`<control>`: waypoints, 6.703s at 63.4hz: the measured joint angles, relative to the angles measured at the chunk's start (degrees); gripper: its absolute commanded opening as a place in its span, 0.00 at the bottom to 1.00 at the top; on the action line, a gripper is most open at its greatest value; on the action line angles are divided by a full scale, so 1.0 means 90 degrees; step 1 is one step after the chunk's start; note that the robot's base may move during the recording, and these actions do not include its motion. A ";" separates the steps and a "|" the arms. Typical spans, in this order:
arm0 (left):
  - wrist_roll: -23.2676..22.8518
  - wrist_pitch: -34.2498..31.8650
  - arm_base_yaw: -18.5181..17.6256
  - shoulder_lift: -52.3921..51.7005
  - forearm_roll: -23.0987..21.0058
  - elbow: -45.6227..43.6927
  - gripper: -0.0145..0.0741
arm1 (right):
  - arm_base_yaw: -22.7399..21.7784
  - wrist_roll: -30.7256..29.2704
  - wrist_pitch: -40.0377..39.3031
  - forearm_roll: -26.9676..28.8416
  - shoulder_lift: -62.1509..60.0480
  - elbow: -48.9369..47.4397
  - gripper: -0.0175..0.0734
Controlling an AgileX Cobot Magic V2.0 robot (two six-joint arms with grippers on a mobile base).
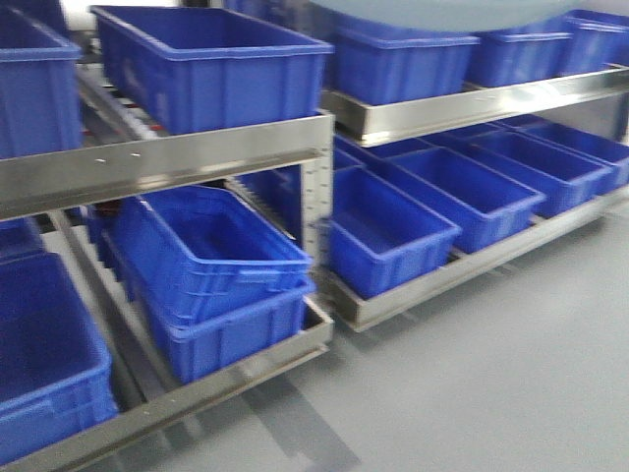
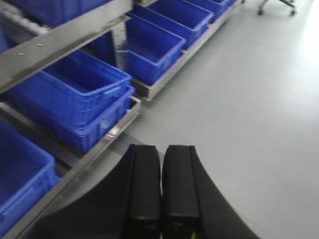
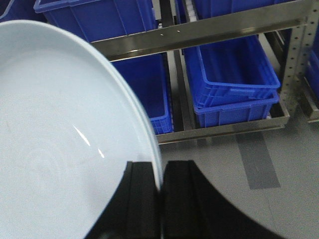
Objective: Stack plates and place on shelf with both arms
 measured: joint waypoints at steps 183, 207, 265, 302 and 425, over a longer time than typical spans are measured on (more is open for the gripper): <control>0.0000 0.0000 0.0000 0.0000 0.0000 0.0000 0.26 | 0.0000 -0.0010 0.0070 0.0000 0.0000 0.0000 0.25; 0.0000 0.0000 0.0000 0.0000 0.0000 0.0000 0.26 | 0.0000 -0.0025 0.0255 0.0000 0.0434 -0.1059 0.25; 0.0000 -0.0286 0.0000 0.0000 0.0000 0.0000 0.26 | 0.0322 -0.0714 0.0396 -0.0196 0.4926 -0.3302 0.26; 0.0000 -0.0311 0.0000 0.0000 0.0000 0.0000 0.26 | 0.0322 -0.0714 0.0353 -0.0599 0.4940 -0.3391 0.74; 0.0000 -0.0311 0.0000 0.0000 0.0000 0.0000 0.26 | 0.0308 -0.0554 -0.1717 -0.0638 -0.3679 0.2995 0.25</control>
